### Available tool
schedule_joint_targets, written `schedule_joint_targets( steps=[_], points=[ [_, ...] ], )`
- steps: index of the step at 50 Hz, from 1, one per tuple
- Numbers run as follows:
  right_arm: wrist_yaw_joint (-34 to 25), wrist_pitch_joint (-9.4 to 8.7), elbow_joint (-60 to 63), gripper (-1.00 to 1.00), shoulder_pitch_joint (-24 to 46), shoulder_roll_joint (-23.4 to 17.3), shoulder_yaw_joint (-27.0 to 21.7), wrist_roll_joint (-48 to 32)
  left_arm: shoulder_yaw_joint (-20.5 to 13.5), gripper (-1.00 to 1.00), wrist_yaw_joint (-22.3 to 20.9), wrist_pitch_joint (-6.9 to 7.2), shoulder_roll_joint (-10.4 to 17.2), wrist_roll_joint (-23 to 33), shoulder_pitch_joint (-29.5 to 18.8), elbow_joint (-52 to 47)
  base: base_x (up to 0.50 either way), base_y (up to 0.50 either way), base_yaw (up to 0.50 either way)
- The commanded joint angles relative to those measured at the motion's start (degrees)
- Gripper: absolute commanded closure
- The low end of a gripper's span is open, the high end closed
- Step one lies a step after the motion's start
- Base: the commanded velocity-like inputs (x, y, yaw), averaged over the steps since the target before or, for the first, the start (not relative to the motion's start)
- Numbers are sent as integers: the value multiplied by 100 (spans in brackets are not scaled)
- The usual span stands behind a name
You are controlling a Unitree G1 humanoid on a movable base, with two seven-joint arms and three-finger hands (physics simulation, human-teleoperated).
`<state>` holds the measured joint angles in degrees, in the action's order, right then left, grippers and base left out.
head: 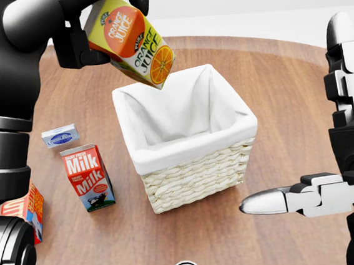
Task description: Pick up the orange juice, and put it in the basket.
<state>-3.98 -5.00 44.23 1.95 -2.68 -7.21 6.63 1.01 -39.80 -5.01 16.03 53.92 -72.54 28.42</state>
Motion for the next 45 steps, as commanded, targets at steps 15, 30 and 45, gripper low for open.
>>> schedule_joint_targets(
  steps=[15, 30, 45],
  points=[
    [12, 0, 46, -100, 29, -27, -62, 72, 200, 100, 982, 1, -651, 851, -882, 1673, 0, 0, 0],
    [14, 0, 42, -100, 39, -28, -63, 84, 428, 100, 3132, 1, -756, 1988, -1151, 2473, 0, 0, 0],
    [7, 0, 106, -100, 19, -25, -81, 118, 568, 100, 3560, 1, -1122, 2255, -1040, 3412, 0, 0, 0]
  ],
)
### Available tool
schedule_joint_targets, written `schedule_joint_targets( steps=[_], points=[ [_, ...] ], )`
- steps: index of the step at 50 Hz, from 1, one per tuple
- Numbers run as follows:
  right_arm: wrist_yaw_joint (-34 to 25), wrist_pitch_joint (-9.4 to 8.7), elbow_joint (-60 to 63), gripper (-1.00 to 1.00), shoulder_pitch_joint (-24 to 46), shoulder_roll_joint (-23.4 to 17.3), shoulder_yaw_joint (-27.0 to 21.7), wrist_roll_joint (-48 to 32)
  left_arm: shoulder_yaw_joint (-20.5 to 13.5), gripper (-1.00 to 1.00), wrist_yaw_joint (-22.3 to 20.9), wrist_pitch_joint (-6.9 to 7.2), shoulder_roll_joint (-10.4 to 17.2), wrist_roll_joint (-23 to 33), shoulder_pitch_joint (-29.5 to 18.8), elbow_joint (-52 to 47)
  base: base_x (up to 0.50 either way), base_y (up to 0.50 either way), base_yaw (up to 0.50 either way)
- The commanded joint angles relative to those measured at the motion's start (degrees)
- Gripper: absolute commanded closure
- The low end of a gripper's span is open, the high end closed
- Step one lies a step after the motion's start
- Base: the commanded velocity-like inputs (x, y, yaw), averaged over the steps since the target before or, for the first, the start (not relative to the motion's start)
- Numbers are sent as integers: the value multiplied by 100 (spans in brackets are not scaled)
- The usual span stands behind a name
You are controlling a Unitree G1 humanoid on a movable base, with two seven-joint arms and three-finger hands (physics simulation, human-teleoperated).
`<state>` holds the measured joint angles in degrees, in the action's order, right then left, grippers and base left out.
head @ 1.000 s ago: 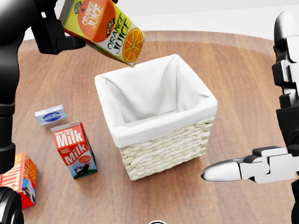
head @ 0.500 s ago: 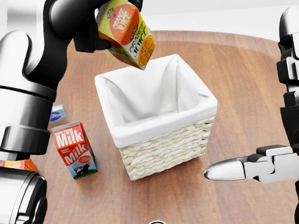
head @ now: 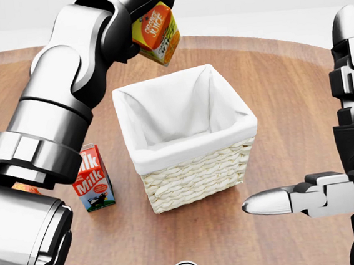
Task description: Pick up the orange juice, and put it in the basket.
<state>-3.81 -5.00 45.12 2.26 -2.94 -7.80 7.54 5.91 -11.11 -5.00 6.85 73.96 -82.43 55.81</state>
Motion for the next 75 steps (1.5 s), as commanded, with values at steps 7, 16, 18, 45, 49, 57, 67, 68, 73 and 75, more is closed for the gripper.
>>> schedule_joint_targets(
  steps=[7, 16, 18, 45, 49, 57, 67, 68, 73, 75],
  points=[
    [-9, 0, 60, -100, -20, -2, -20, 39, 65, 100, 906, 0, -326, 236, -74, 1081, 0, 0, 0],
    [-15, 0, 52, -100, -24, -1, -24, 45, 94, 100, 1173, 0, -459, 163, -51, 1257, 0, 0, 0],
    [-20, 0, 31, -100, -32, 0, -12, 27, 85, 100, 1237, 0, -479, 135, -32, 1336, 0, 0, 0],
    [-106, 0, 149, -100, -110, 44, 117, -27, 125, 100, 1676, 0, -550, 165, 299, 1666, 0, 0, 0],
    [-103, 0, 198, -100, -119, 53, 161, -48, 142, 100, 1784, 0, -595, 175, 404, 1705, 0, 0, 0],
    [-119, 0, 208, -100, -121, 58, 145, -24, 135, 100, 1874, 0, -630, 151, 505, 1777, 0, 0, 0],
    [-133, 0, 221, -100, -138, 58, 139, -10, 23, -100, 2017, 0, -579, -12, 429, 1756, 0, 0, 0],
    [-134, 0, 225, -100, -143, 58, 148, -19, -15, -100, 1957, 0, -582, -101, 415, 1731, 0, 0, 0],
    [-135, 0, 240, -100, -140, 57, 145, -17, 24, -100, 1925, 0, -592, -210, 388, 1638, 0, 0, 0],
    [-135, 0, 240, -100, -139, 58, 144, -19, 27, -100, 1897, 0, -598, -266, 383, 1593, 0, 0, 0]
  ],
)
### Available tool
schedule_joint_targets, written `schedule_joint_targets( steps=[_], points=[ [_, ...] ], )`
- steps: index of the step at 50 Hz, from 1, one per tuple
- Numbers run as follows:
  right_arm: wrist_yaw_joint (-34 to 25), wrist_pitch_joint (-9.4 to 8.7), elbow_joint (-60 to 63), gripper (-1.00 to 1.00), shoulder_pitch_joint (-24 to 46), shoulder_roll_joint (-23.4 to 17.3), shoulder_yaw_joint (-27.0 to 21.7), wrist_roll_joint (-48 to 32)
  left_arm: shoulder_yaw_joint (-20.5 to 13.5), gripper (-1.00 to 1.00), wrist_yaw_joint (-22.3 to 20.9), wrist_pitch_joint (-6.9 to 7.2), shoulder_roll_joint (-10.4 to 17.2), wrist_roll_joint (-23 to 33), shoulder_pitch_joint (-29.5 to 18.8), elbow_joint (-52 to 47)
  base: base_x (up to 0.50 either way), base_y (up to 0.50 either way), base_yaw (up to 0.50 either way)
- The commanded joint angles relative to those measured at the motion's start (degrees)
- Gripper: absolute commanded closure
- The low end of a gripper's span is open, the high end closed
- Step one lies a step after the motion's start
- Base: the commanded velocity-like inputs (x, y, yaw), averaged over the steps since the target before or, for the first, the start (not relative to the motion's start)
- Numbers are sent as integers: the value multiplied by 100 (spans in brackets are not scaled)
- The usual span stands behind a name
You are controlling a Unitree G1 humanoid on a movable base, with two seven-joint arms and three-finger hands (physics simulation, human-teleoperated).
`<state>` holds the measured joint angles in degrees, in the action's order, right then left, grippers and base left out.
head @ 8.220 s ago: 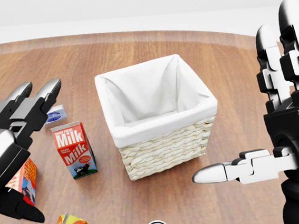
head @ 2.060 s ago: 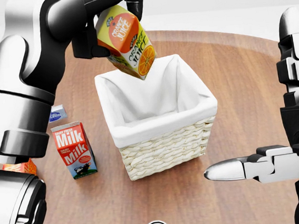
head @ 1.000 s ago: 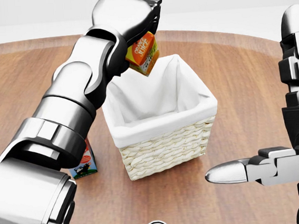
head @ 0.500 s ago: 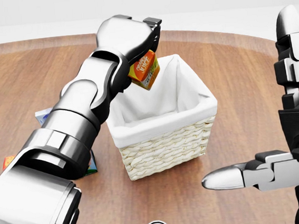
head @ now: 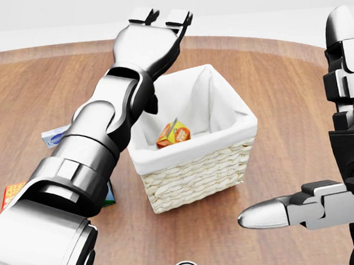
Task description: Pick up the orange juice, and put it in the basket.
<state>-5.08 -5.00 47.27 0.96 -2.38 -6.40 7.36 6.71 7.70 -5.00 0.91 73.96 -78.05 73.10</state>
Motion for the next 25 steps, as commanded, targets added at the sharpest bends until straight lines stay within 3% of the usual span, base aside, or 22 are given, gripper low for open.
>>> schedule_joint_targets(
  steps=[1, 17, 23, 25],
  points=[
    [-12, 0, 12, -100, -12, 3, 5, -1, -56, -100, 11, 0, -5, -297, -53, -140, 0, 0, 0],
    [-4, 0, -39, -100, 12, 0, 7, -18, -102, -100, -169, 0, 68, -737, 108, -410, 0, 0, 0],
    [-10, 0, -62, -100, 4, 0, -1, -18, -209, -100, -548, 0, 66, -1258, 518, -971, 0, 0, 0],
    [-5, 0, -82, -100, 17, 2, -13, -7, -336, -100, -828, 0, 57, -1683, 701, -1292, 0, 0, 0]
  ],
)
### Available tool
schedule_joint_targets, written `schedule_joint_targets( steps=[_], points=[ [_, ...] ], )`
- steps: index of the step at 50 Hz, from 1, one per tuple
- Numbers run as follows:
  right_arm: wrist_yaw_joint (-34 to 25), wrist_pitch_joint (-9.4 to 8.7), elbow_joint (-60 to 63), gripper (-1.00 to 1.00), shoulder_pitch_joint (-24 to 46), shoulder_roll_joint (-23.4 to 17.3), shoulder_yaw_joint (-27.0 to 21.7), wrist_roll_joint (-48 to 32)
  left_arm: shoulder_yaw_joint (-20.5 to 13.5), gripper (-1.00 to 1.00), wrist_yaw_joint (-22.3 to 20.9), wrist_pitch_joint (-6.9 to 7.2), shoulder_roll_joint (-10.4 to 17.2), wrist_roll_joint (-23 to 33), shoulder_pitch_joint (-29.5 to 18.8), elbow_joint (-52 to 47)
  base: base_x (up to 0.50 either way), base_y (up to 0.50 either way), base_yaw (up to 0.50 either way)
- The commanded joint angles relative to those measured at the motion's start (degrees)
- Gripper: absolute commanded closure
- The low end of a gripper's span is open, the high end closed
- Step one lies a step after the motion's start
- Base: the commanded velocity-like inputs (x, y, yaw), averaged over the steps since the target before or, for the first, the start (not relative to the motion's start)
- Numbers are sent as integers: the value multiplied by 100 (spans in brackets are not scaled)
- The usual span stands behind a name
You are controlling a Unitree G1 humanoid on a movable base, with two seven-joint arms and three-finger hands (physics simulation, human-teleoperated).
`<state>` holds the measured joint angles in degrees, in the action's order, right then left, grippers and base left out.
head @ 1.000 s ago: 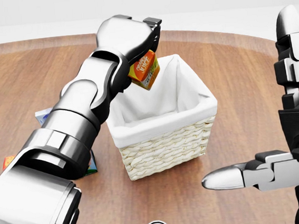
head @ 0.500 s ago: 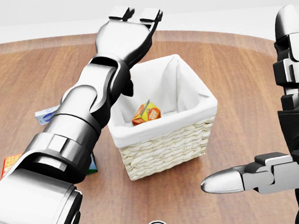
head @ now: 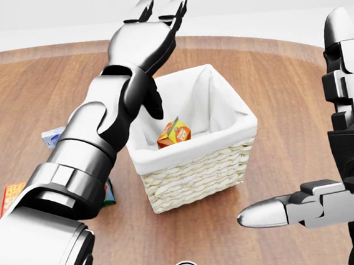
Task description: Pick up the orange juice, and put it in the basket.
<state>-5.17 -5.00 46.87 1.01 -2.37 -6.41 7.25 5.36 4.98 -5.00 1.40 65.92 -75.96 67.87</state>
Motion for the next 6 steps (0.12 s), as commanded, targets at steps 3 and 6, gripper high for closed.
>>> schedule_joint_targets(
  steps=[3, 6],
  points=[
    [16, 0, -41, -100, -5, 10, 58, -51, -314, -100, -1072, 0, 54, -1527, 739, -1373, 0, 0, 0],
    [17, 0, -32, -100, 20, -1, 14, -31, -304, -100, -1610, 0, 138, -1912, 1123, -2407, 0, 0, 0]
  ],
)
